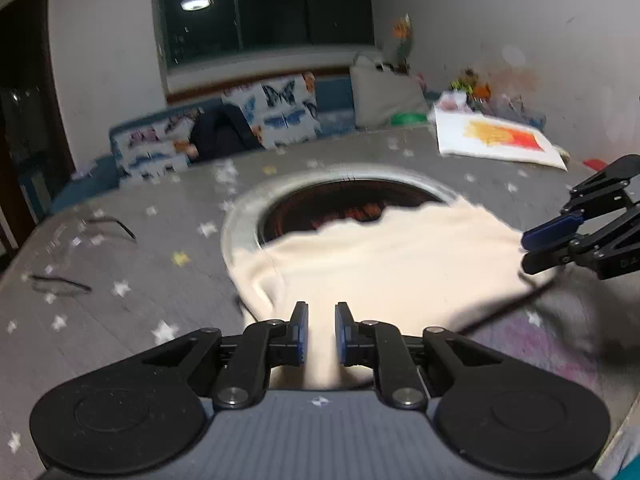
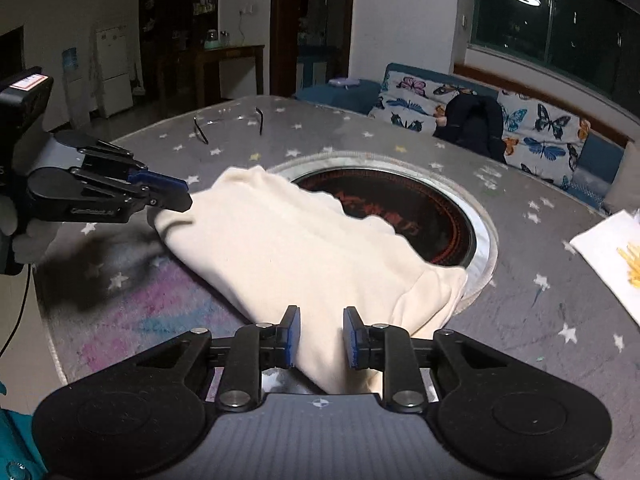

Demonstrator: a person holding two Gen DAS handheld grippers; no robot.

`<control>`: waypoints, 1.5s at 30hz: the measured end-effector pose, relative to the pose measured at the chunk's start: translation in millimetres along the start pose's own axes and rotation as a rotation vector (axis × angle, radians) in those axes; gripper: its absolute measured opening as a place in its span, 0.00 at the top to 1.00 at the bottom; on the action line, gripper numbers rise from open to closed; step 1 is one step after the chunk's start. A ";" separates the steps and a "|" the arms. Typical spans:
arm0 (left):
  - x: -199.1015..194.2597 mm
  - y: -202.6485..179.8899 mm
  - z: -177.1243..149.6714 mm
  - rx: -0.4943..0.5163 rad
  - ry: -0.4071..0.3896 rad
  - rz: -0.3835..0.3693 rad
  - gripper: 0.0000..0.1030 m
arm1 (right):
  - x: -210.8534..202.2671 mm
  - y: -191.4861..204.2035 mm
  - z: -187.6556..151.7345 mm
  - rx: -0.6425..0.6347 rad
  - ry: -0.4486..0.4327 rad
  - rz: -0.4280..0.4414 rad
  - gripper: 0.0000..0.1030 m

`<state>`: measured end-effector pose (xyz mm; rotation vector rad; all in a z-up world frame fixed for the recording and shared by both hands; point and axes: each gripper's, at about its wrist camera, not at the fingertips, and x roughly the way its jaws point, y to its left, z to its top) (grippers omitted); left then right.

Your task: Fold clothes

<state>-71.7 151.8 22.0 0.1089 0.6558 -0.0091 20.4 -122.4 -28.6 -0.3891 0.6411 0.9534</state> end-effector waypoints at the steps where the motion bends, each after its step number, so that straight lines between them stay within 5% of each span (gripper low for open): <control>1: 4.2 -1.6 -2.2 0.003 0.022 0.004 0.86 | 5.2 0.9 -2.5 0.002 0.022 -0.002 0.75; 11: 2.4 -40.2 7.2 0.047 -0.019 -0.097 0.85 | 19.0 34.6 20.3 -0.046 -0.058 0.035 0.74; 18: 10.3 -48.9 -2.5 0.055 0.009 -0.114 0.84 | 32.8 51.6 14.1 -0.122 -0.021 0.037 0.74; 24: 14.5 -51.7 -1.9 0.034 0.026 -0.109 0.79 | 32.5 45.2 7.5 -0.090 -0.006 0.029 0.73; 27: 7.4 -47.1 1.8 0.008 0.008 -0.113 0.67 | 25.4 43.8 9.9 -0.080 -0.024 0.039 0.66; 32: 7.4 -30.4 13.8 -0.057 -0.002 -0.079 0.66 | 24.3 20.1 26.7 0.000 -0.068 0.017 0.57; 40: 25.5 -3.0 15.7 -0.150 0.053 -0.056 0.64 | 50.4 -38.5 23.0 0.213 0.034 -0.012 0.57; 45: 28.8 1.6 24.0 -0.161 0.044 -0.038 0.62 | 54.0 -46.8 42.2 0.215 -0.007 -0.015 0.57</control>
